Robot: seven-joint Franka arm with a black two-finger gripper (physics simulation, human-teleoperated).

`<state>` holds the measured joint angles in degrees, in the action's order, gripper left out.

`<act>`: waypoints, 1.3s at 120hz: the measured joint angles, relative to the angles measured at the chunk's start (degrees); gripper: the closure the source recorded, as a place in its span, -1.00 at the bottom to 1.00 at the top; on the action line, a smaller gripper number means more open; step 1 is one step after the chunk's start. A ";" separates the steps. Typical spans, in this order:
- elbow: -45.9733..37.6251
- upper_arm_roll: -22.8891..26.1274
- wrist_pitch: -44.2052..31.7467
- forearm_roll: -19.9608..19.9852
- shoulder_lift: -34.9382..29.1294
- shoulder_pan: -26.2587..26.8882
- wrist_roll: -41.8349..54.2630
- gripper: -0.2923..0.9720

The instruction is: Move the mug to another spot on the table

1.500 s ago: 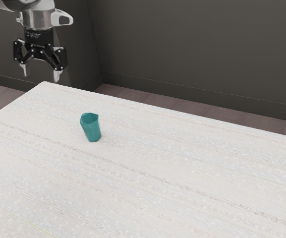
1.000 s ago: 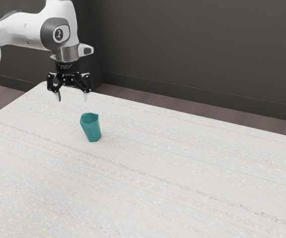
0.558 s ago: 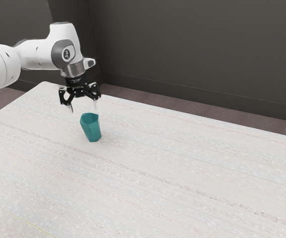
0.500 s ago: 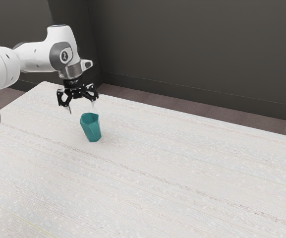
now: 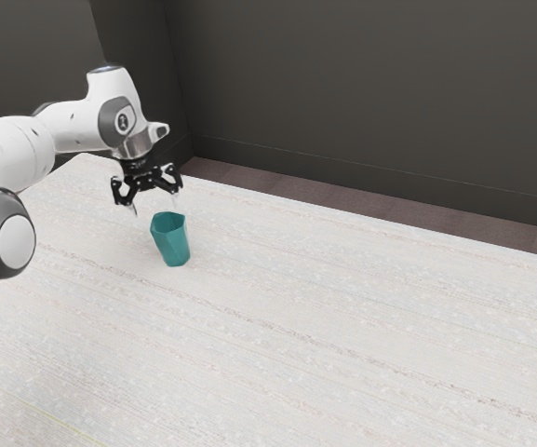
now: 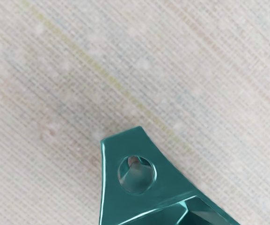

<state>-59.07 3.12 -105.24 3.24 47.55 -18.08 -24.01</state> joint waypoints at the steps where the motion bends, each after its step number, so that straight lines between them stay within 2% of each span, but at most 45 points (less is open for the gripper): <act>1: 0.15 0.03 -0.01 0.01 0.19 -0.02 0.04 -0.54; 38: 1.04 1.90 -0.11 1.59 2.33 -2.24 -1.87 -0.54; 80: 3.48 1.89 -1.33 2.12 4.50 -1.93 -5.53 -0.54; 113: 5.46 2.10 -3.34 0.36 6.14 -1.13 -7.12 -0.54; 156: 5.40 2.48 -4.97 -0.05 7.46 -1.22 -8.30 -0.54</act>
<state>-53.67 5.60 -110.21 3.19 55.01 -19.31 -32.31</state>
